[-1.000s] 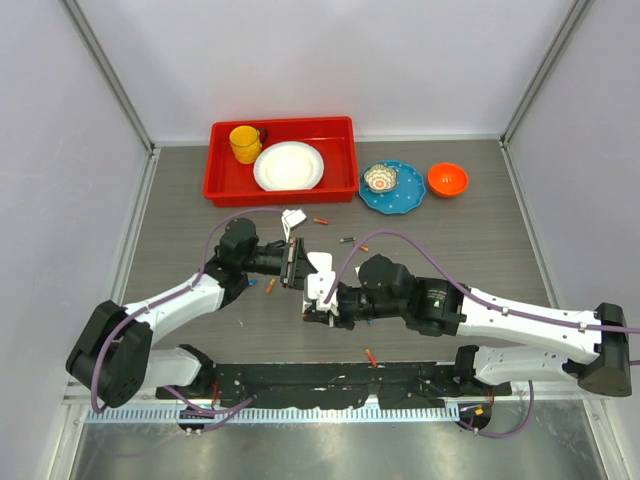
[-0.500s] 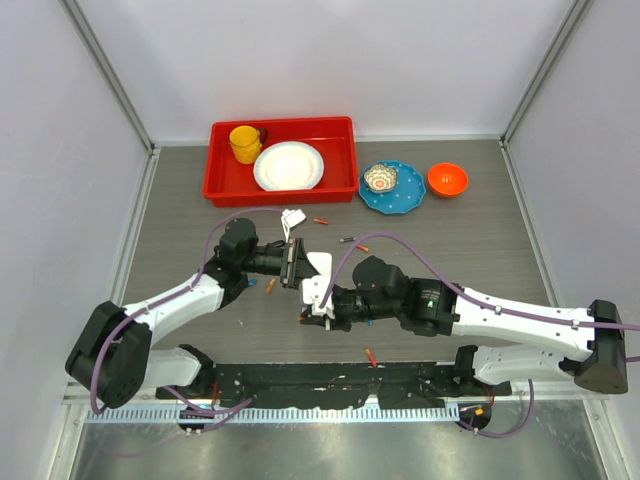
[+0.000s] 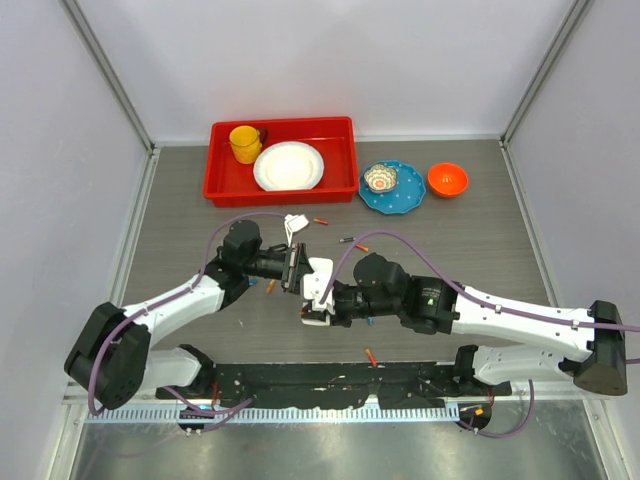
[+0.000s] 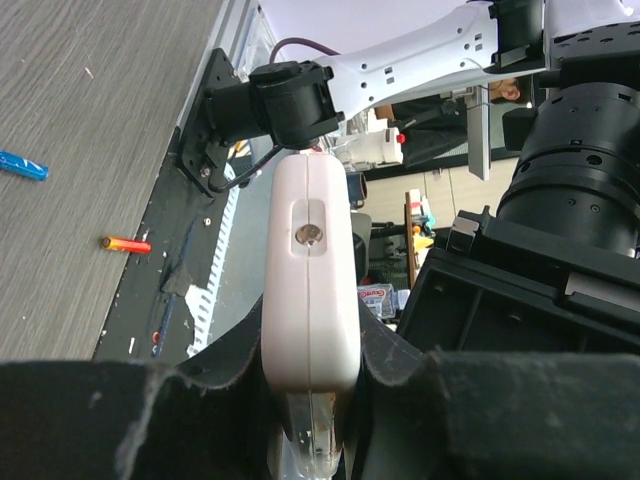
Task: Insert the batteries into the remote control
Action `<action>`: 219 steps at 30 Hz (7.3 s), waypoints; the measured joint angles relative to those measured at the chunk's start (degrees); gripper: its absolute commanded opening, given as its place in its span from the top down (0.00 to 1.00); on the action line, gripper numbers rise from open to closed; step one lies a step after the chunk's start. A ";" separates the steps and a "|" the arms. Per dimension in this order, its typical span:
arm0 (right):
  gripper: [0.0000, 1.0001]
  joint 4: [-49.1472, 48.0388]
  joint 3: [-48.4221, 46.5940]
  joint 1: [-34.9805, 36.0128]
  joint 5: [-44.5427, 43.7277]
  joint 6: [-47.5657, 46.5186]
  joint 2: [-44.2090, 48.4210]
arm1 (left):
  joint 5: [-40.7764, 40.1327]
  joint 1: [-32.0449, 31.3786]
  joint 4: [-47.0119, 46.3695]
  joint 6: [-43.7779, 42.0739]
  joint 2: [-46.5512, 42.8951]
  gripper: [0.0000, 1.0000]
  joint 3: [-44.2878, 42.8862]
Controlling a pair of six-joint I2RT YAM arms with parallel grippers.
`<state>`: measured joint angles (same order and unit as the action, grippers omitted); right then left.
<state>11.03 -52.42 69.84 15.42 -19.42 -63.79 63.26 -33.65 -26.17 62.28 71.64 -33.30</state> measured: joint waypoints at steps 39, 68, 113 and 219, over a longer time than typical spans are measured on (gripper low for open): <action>0.99 2.45 0.02 -0.35 0.76 1.97 0.92 | -0.72 -0.09 -0.28 0.17 -2.51 1.00 -0.66; 0.75 3.78 -0.61 -0.33 -2.21 3.32 0.74 | -2.40 -0.13 0.72 -1.36 -3.58 1.00 -0.66; 0.11 3.37 -1.38 -1.05 -7.87 6.84 4.57 | -7.89 1.31 7.28 -5.66 2.75 1.00 -2.73; 0.28 -45.24 -1.86 -9.97 -6.73 14.84 -49.75 | -36.68 27.41 33.22 0.37 -20.37 1.00 -20.76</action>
<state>-34.22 -54.28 59.88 8.69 -4.58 -113.54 26.59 -6.24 7.05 62.65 51.27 -54.06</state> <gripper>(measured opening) 0.726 0.257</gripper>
